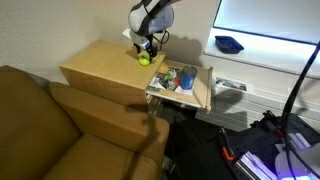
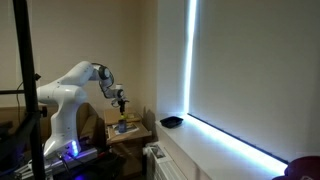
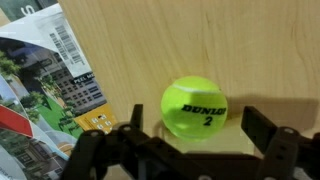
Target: Put the tennis ball on the blue tin
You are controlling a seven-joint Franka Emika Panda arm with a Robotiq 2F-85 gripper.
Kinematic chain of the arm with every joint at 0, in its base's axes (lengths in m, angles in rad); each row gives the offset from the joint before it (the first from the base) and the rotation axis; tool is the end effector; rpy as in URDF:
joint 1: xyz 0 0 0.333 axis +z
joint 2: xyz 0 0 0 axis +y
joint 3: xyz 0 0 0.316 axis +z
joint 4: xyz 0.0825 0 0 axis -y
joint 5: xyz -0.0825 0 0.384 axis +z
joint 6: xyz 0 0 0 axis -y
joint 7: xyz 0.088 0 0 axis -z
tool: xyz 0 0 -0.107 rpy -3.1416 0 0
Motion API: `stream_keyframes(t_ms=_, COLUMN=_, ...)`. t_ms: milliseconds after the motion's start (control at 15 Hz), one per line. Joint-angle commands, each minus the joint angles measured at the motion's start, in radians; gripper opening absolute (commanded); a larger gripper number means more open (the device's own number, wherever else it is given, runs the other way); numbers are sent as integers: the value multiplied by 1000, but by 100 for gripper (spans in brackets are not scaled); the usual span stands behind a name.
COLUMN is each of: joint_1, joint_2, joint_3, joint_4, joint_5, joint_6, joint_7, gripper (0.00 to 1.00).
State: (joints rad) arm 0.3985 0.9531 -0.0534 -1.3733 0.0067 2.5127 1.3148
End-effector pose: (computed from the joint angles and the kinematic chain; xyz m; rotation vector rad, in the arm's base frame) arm 0.7007 0.2615 0.1573 -2.6863 1.3784 -0.2328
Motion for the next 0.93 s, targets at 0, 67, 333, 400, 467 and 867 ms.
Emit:
stream_keyframes(t_ms=0, joint_1=5, joint_2=51, joint_3=-14, joint_4=56, joint_5=-2, joint_6=11, joint_7=40, gripper=100)
stream_keyframes(t_ms=67, joint_1=-1, joint_2=19, joint_3=-3, joint_4=18, joint_5=-3, joint_6=1, joint_7=17, gripper=100)
stream_keyframes(t_ms=333, joint_1=0, joint_2=46, joint_3=-8, joint_4=43, joint_5=-4, joint_6=0, joint_7=30, gripper=100)
stream_keyframes(t_ms=400, joint_1=-7, joint_2=55, joint_3=-1, joint_4=54, joint_5=4, joint_6=-10, joint_7=29, gripper=100)
stream_keyframes(t_ms=467, joint_1=-15, joint_2=59, joint_3=10, joint_4=58, joint_5=11, joint_6=-18, joint_7=17, gripper=100)
stream_keyframes(t_ms=867, joint_1=-13, joint_2=76, joint_3=12, joint_4=61, joint_5=6, joint_6=-7, joint_7=7, gripper=66)
